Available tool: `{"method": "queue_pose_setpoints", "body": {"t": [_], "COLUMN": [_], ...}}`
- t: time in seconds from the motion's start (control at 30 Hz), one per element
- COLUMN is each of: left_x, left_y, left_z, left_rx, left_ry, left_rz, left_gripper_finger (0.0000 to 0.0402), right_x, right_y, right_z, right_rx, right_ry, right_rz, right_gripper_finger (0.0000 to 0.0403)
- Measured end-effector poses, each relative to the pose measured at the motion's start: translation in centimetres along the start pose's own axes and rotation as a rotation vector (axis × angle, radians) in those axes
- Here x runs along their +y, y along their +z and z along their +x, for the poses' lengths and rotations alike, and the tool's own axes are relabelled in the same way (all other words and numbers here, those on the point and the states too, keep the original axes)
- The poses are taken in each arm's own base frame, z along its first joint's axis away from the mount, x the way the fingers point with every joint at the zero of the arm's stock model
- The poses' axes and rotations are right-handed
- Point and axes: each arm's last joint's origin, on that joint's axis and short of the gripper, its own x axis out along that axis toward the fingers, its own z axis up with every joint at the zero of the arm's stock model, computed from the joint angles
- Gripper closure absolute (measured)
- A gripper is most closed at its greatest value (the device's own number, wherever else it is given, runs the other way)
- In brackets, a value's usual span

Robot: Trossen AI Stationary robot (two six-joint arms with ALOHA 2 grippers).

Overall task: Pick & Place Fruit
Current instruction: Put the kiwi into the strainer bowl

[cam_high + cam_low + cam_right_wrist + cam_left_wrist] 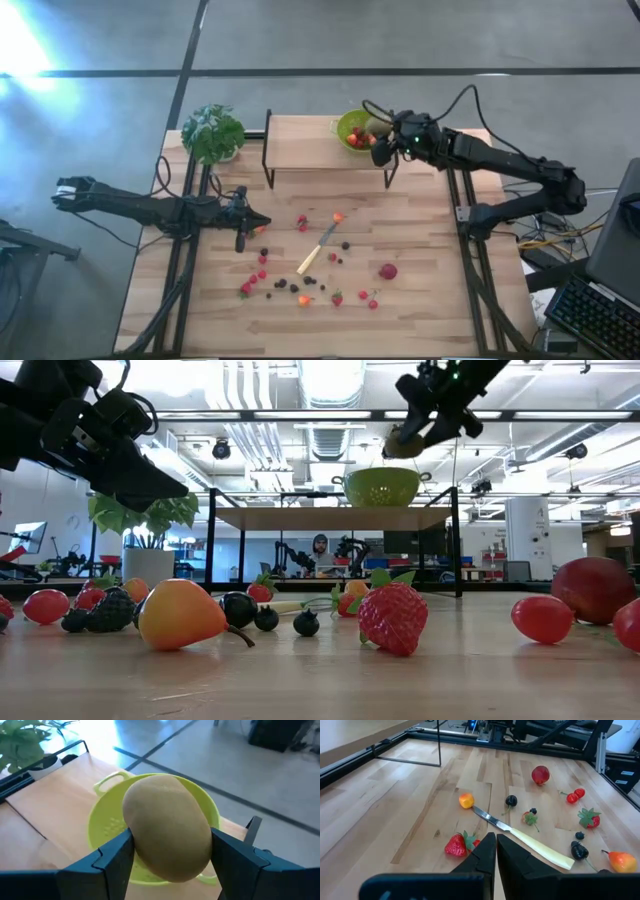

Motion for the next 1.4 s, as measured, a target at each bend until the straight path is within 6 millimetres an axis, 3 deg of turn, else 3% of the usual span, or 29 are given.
{"method": "queue_pose_setpoints", "body": {"t": [0.27, 0.83, 1.2, 1.4], "left_x": [0.0, 0.0, 0.0, 0.0], "left_y": [0.0, 0.0, 0.0, 0.0], "left_z": [0.0, 0.0, 0.0, 0.0], "left_rx": [0.000, 0.000, 0.000, 0.000], "left_ry": [0.000, 0.000, 0.000, 0.000], "left_rz": [0.000, 0.000, 0.000, 0.000], "left_gripper_finger": [0.0381, 0.0381, 0.0381, 0.0381], "right_x": [-1.9, -2.1, -2.4, -3.0], "right_y": [-0.1, -1.1, -0.9, -0.8], "right_z": [1.6, 2.6, 2.7, 2.9], "right_rx": [0.022, 0.000, -0.009, -0.010], "right_ry": [0.058, 0.068, 0.056, 0.036], "right_rz": [0.063, 0.062, 0.048, 0.061], "right_gripper_finger": [0.0173, 0.0148, 0.0156, 0.0130]}}
